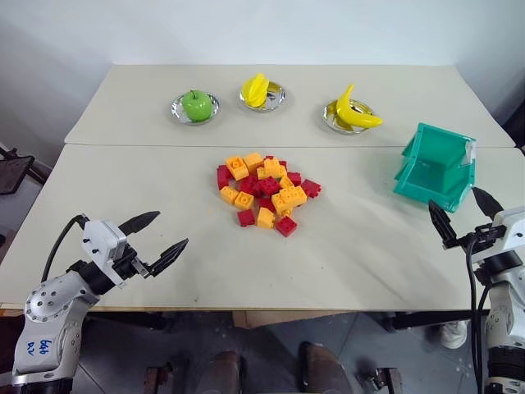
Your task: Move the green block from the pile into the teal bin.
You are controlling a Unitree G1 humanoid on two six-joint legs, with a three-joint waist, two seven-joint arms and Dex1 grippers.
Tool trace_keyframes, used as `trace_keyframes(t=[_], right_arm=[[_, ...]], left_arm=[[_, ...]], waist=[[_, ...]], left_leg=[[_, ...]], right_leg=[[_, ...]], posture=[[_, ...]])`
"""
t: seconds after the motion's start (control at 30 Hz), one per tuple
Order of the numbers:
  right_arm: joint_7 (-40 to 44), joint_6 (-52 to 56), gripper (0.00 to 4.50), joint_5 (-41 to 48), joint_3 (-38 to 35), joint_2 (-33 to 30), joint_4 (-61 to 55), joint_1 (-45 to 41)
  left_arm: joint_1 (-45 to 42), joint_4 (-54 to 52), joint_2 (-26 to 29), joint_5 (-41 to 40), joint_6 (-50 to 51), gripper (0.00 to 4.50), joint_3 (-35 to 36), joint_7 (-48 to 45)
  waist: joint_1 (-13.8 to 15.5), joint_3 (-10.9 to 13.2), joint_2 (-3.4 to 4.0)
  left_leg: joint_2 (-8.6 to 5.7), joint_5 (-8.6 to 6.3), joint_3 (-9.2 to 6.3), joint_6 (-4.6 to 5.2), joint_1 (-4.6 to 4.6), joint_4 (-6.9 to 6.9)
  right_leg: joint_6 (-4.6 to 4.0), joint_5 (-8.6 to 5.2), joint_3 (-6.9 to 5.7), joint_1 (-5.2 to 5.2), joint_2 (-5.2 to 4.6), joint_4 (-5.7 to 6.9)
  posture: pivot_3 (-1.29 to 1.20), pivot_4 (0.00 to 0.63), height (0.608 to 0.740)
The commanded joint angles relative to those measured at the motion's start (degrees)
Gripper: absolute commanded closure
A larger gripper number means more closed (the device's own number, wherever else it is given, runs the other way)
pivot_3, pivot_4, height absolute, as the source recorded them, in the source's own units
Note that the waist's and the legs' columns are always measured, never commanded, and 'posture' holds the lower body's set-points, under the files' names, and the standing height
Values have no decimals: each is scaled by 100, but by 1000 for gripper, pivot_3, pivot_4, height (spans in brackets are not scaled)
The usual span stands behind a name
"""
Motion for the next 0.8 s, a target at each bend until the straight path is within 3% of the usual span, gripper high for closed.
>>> trace_keyframes(t=[0.03, 0.3, 0.43, 0.6, 0.73, 0.8], right_arm=[[322, 205, 38, 234, 48, -231, -437, 44], [2190, 1602, 38, 1003, 685, -1275, -1851, 551], [2993, 1989, 1232, 1086, 1122, -1667, -2134, 588], [3114, 2485, 2864, 866, 2068, -1454, -2233, -11], [2716, 2844, 4226, 326, 3079, -805, -2237, -846], [2410, 2982, 4473, -7, 3529, -328, -2045, -1358]], left_arm=[[-107, -112, 34, -131, 25, 0, 3, -52], [-469, -41, 329, 141, -532, 0, -616, -948], [-600, 88, 335, 42, -537, 0, -679, -1121], [-707, 205, 303, -91, -465, 0, -595, -1184], [-735, 173, 261, -180, -337, 0, -531, -1058], [-714, 182, 227, -189, -297, 0, -484, -960]], waist=[[1, 0, 0], [4, 2, 6], [10, 2, 6], [-18, 2, 6], [-7, 2, 6], [-13, 2, 6]], left_leg=[[0, 0, 0, 0, 0, 0], [0, 0, 1, 1, -1, 1], [3, 0, -2, 2, -2, 1], [3, 0, 0, 2, 1, 3], [6, 1, -4, -1, 0, 3], [6, 1, -6, -1, -3, 4]], right_leg=[[0, 0, 0, 0, 0, 0], [0, 0, -1, 1, 0, -1], [0, 0, -3, 2, 0, -3], [0, 0, -3, 2, 2, -2], [0, 0, -4, -2, 1, 0], [0, 0, -4, -4, -1, -1]], posture=[[0, 150, 740], [0, 150, 740], [0, 150, 740], [0, 150, 740], [0, 150, 740], [0, 150, 740]])
